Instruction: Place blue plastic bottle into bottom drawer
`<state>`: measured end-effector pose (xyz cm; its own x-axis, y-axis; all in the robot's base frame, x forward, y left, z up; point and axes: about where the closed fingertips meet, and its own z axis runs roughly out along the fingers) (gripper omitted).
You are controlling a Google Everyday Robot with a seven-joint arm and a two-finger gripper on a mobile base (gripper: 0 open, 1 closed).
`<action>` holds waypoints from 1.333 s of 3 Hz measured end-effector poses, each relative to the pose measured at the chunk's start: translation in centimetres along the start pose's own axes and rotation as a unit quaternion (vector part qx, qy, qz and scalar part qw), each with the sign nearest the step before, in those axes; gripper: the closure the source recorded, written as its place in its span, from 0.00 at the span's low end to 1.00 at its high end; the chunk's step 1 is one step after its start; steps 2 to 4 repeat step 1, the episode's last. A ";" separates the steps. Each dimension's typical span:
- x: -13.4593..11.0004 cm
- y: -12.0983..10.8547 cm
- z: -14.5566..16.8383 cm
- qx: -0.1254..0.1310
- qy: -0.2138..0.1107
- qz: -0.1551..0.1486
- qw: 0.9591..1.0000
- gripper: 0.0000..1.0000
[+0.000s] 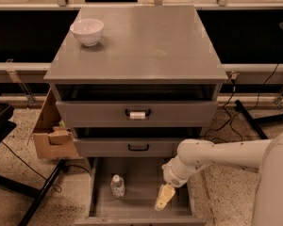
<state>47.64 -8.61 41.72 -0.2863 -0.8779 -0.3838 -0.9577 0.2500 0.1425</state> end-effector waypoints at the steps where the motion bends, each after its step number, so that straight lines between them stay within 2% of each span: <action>1: 2.6 -0.5 -0.5 0.011 0.030 0.040 0.999 0.00; 4: 2.6 -0.5 -0.5 0.011 0.030 0.040 0.999 0.00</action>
Offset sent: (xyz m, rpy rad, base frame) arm 0.0000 0.0000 0.0000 0.0000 0.0000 0.0000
